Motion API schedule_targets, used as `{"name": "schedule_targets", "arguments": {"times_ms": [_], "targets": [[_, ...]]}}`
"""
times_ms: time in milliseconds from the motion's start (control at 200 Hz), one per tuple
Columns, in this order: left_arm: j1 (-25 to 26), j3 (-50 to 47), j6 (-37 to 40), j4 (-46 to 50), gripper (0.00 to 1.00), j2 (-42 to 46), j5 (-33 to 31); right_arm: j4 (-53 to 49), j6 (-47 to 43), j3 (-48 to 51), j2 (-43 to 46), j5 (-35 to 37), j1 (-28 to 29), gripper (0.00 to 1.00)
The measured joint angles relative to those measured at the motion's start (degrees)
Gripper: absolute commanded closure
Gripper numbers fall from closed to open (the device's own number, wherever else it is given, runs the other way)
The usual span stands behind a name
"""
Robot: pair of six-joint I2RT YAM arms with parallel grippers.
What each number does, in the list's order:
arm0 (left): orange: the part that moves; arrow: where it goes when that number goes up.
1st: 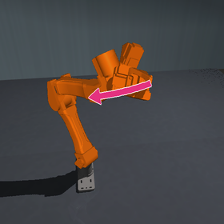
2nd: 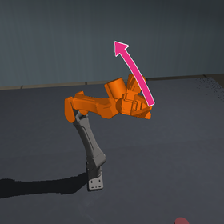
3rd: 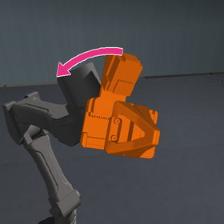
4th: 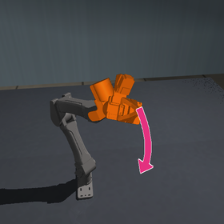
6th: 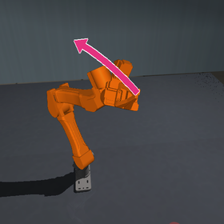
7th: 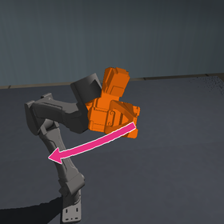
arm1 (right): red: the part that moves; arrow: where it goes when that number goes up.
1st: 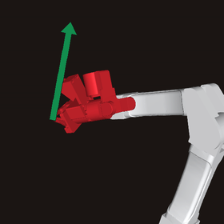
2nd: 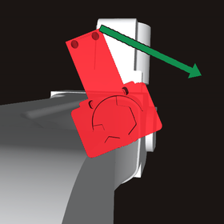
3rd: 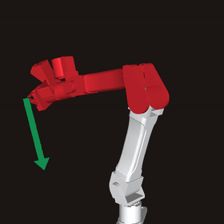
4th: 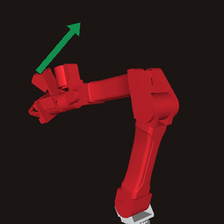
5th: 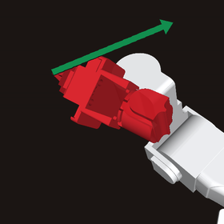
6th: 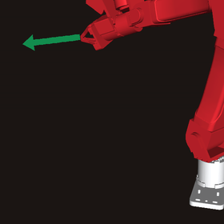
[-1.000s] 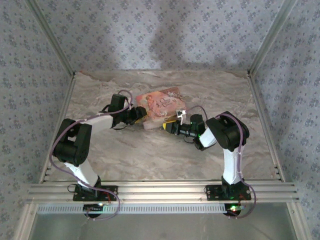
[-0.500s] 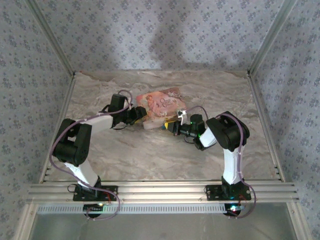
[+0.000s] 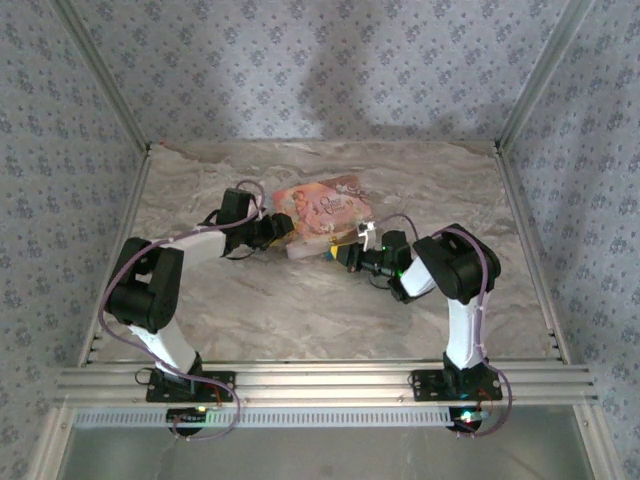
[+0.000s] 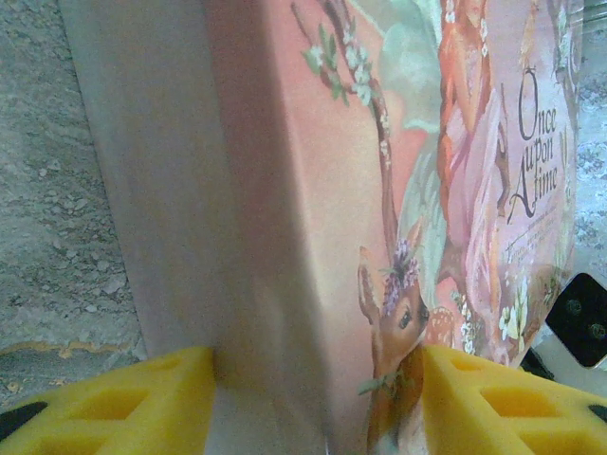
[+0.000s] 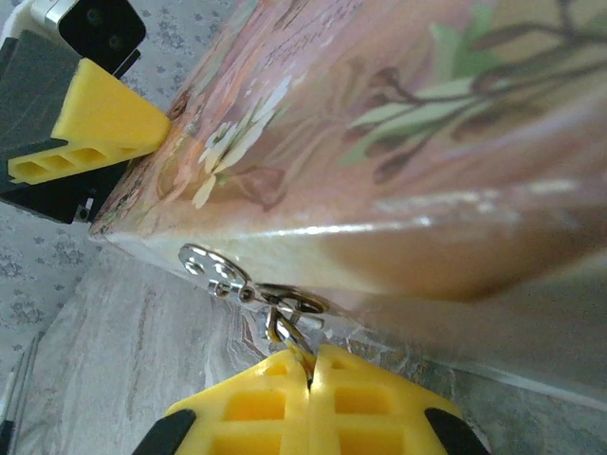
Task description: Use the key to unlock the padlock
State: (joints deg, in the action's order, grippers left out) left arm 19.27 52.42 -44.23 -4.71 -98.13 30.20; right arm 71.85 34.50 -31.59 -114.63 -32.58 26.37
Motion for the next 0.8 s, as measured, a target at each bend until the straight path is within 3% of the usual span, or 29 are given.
{"name": "schedule_targets", "arguments": {"times_ms": [799], "targets": [[2.43,-3.45,-1.95,-1.49,0.43,3.02,-1.77,2.99,12.00,1.88,0.52,3.17,-1.49,1.00]]}}
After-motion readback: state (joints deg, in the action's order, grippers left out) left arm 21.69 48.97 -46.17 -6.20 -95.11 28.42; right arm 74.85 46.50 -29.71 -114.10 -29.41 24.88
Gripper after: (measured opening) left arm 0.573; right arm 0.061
